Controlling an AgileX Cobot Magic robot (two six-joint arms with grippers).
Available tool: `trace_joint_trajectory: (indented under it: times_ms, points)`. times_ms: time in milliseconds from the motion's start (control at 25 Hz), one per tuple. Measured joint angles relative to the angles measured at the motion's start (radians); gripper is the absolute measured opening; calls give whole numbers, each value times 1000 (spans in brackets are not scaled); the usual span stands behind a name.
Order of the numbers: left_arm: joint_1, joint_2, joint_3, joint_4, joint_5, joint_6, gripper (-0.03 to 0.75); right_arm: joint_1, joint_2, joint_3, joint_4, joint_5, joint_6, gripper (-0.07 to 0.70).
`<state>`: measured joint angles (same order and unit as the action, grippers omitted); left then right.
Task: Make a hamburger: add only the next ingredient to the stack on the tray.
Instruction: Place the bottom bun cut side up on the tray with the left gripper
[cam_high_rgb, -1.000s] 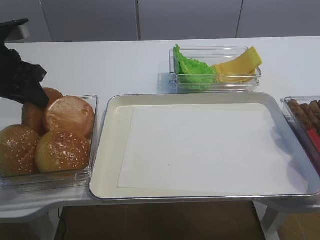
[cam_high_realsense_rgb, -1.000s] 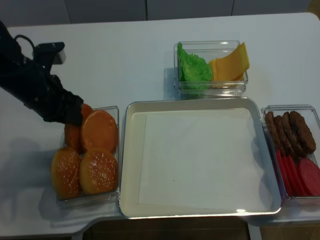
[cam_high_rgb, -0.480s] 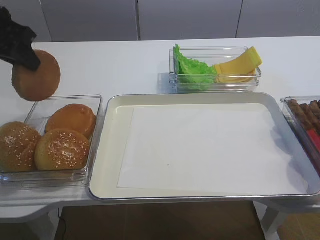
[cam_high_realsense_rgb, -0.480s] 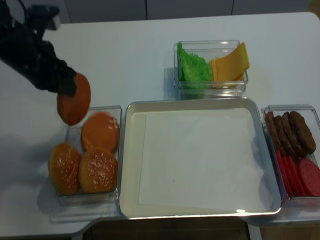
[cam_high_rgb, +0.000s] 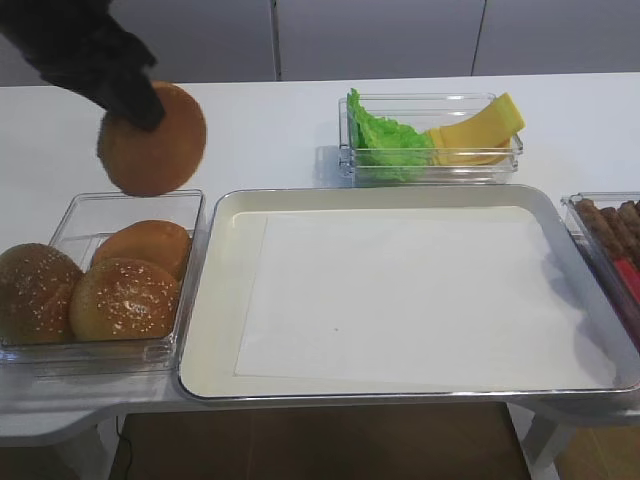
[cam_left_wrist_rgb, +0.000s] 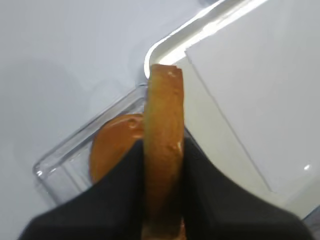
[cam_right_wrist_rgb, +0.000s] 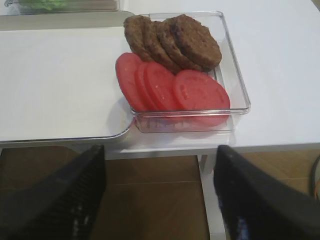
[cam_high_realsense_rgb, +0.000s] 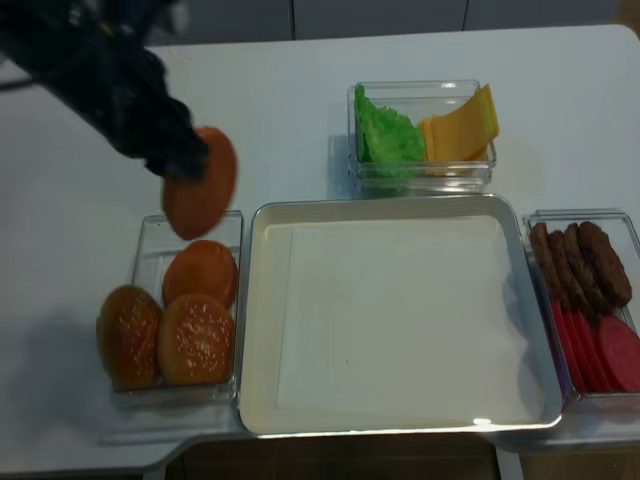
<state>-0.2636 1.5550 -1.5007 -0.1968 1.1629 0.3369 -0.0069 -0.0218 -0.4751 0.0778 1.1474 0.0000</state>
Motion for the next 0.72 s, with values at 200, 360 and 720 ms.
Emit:
trace_joint_trajectory:
  times_ms: [200, 360, 720]
  points:
    - [-221, 0, 0, 121, -95, -111, 134, 0, 0, 0, 0, 0, 0, 510]
    - [-360, 17, 0, 219, -179, -190, 133, 0, 0, 0, 0, 0, 0, 510]
    - [-569, 169, 0, 450, -275, -364, 133, 0, 0, 0, 0, 0, 0, 510]
